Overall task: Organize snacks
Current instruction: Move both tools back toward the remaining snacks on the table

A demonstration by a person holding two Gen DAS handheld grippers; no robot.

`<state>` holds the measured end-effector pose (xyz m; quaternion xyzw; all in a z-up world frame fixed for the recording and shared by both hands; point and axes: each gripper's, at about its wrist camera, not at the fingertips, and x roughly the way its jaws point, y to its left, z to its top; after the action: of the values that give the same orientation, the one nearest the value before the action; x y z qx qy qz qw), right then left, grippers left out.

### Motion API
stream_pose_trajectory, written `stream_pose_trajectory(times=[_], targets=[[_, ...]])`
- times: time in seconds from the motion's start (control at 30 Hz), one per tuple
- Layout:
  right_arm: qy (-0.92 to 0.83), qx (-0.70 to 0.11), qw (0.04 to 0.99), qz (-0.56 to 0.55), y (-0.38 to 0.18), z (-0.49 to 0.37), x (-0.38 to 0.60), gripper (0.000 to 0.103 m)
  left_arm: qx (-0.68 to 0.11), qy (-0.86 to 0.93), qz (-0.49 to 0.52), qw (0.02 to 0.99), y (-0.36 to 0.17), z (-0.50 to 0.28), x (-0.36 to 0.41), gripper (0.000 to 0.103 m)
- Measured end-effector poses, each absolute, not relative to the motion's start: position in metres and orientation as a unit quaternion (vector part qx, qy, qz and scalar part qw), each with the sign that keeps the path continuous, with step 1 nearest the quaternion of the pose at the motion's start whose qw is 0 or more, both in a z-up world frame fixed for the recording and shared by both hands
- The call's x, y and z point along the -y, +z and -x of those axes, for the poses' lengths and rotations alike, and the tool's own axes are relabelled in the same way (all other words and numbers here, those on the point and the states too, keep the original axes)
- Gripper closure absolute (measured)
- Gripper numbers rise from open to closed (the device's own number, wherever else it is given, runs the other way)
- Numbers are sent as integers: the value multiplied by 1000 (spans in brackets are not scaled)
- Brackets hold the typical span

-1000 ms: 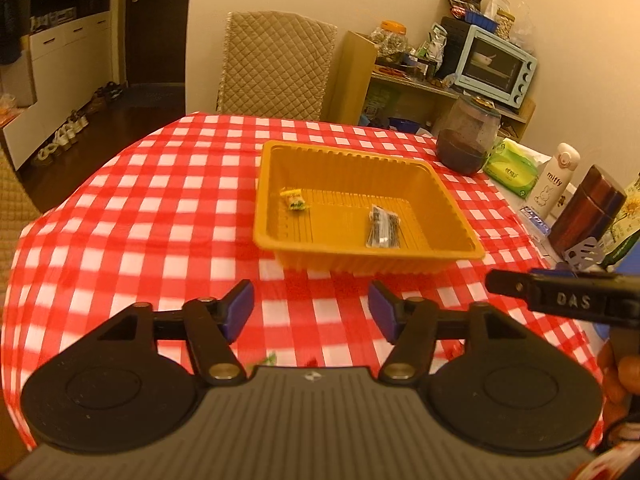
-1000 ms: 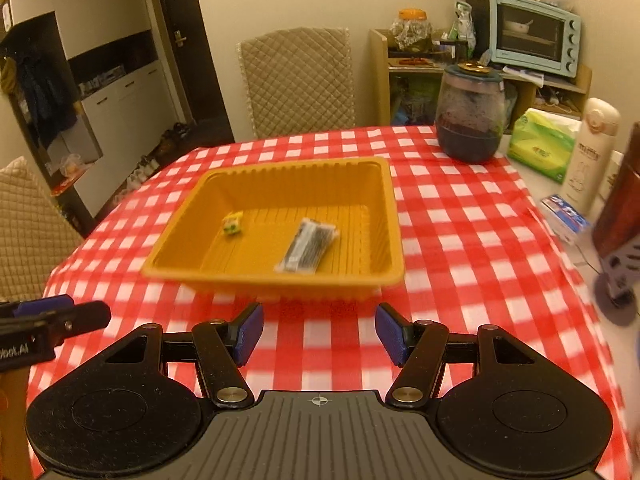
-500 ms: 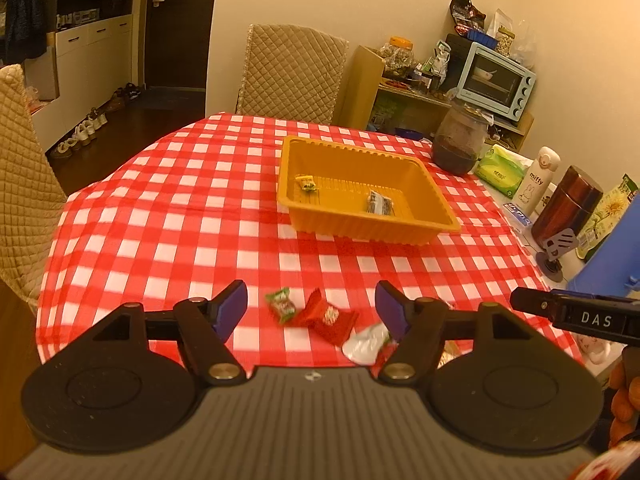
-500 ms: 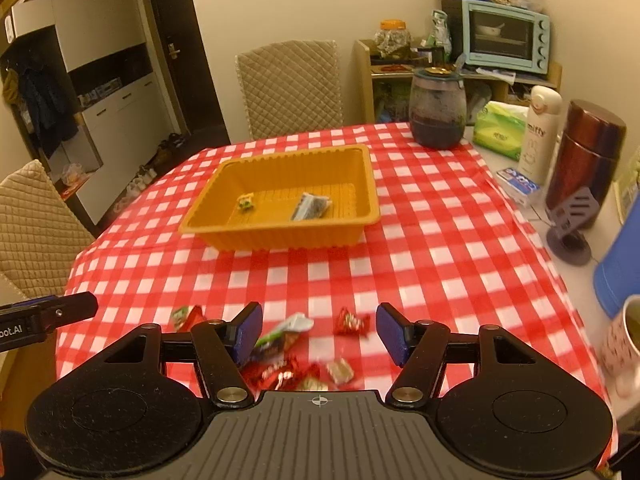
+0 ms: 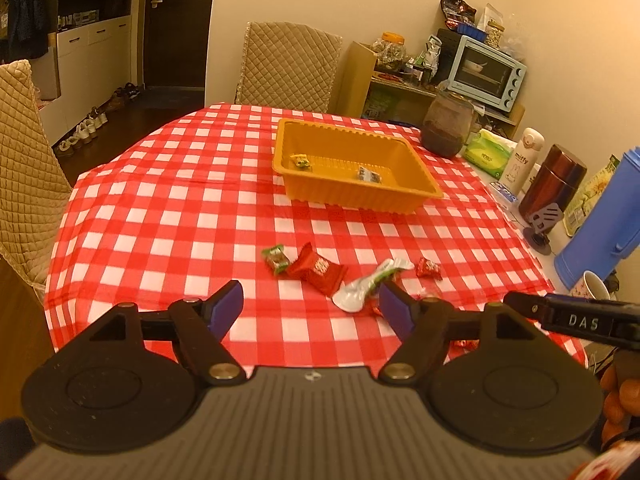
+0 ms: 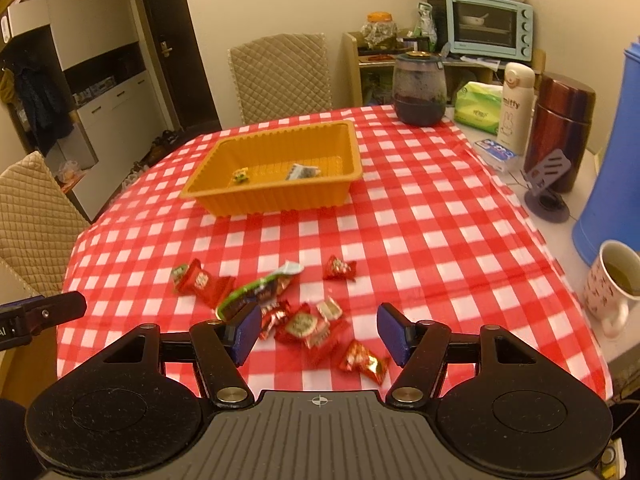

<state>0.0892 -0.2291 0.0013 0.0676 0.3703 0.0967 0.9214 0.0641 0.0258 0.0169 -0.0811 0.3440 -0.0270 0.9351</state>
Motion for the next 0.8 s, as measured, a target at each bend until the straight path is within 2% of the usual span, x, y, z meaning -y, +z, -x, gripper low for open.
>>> stream_pose_trajectory(times=[0.37,0.8], targets=[[77,-365,926,-68,-25,-50,246,39,-350,-37,82,932,2,-52,-13,27],[81,-368,925,-49,-50,-57,254,39,-372,-37,75,924,-19,-62,-6,27]])
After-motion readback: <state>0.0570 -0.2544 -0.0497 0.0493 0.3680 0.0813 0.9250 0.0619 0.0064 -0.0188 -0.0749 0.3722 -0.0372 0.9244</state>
